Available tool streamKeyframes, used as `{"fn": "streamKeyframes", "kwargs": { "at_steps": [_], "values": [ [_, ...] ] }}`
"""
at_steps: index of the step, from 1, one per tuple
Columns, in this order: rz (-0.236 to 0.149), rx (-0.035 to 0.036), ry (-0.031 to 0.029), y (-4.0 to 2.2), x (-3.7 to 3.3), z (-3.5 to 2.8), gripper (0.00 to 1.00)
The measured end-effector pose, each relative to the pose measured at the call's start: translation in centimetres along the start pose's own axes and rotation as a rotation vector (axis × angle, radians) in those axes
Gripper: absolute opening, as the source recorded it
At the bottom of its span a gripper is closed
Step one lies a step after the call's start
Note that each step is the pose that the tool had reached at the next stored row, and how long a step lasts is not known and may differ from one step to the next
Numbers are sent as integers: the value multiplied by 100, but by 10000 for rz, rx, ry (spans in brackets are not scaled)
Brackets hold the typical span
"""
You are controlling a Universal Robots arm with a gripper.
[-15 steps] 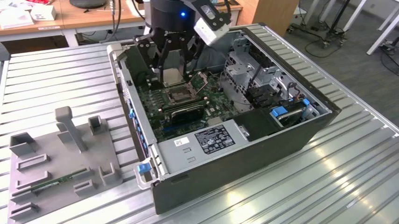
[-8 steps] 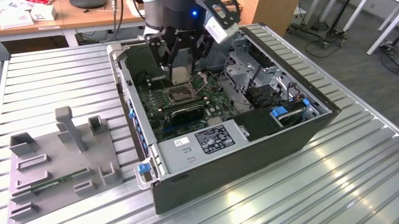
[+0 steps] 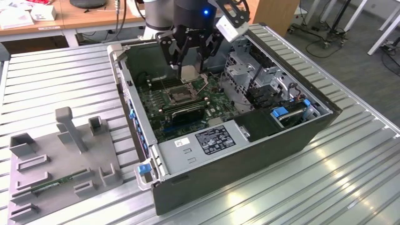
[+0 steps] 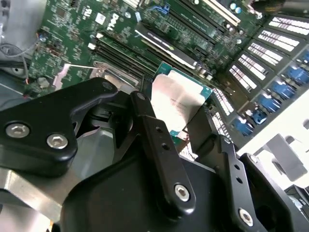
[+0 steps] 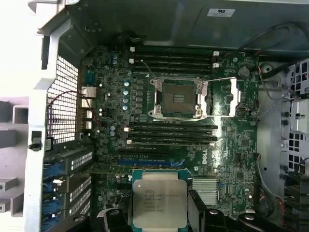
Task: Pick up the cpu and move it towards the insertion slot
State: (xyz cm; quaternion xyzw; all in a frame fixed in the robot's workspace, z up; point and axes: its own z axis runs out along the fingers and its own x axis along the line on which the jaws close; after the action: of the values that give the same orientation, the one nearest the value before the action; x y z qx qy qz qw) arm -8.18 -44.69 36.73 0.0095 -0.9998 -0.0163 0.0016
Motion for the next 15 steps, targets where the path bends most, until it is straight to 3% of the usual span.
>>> {"fn": "streamKeyframes", "kwargs": {
  "at_steps": [15],
  "values": [
    [-1,0,0,-5,-250,0,54]
  ]
}}
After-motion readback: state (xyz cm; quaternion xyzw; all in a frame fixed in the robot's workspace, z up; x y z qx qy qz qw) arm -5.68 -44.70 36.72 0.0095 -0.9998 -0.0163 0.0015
